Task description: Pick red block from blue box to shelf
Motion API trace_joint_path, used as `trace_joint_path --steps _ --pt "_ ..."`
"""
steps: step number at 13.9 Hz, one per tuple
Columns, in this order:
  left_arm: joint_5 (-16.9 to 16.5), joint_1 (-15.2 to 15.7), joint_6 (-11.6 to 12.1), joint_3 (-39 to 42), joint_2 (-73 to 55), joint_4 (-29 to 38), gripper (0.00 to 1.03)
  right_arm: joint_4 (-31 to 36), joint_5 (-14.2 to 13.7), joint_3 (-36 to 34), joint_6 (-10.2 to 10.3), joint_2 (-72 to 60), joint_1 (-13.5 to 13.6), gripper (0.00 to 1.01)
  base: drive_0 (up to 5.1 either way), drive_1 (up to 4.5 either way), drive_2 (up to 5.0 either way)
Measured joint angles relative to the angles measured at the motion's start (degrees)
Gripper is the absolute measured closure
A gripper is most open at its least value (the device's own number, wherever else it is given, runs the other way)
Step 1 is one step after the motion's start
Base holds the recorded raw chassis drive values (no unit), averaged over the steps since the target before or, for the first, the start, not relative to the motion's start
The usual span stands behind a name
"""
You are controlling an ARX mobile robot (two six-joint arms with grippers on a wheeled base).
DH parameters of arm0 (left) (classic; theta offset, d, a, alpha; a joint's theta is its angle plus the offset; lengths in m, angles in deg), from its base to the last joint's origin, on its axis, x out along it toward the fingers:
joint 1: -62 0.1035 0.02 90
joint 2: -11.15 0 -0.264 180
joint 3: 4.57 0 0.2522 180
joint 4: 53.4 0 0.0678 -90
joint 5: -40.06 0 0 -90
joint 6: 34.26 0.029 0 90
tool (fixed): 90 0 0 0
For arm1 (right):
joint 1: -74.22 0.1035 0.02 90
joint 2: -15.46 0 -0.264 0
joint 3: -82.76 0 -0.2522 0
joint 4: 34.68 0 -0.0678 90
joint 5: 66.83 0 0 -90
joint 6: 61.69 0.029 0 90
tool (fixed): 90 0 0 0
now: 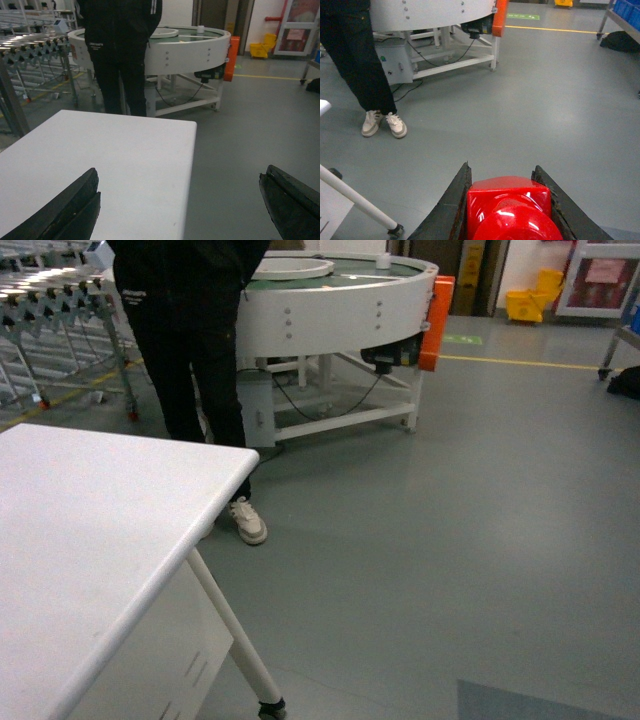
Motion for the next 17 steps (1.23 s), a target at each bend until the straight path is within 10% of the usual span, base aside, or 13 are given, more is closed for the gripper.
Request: trace_joint_path --steps 12,17 --pt "-0.11 -0.09 0.00 0.00 0.00 -0.04 0.05 0.02 -0.20 0.00 0.00 0.04 -0.07 0.73 -1.3 -1.29 -1.3" --pt "-0.02 -0.02 0.00 0.00 0.00 0.00 0.05 -0.15 -0.11 0.02 0.00 0.26 0.00 0.73 0.0 4.30 -4.3"
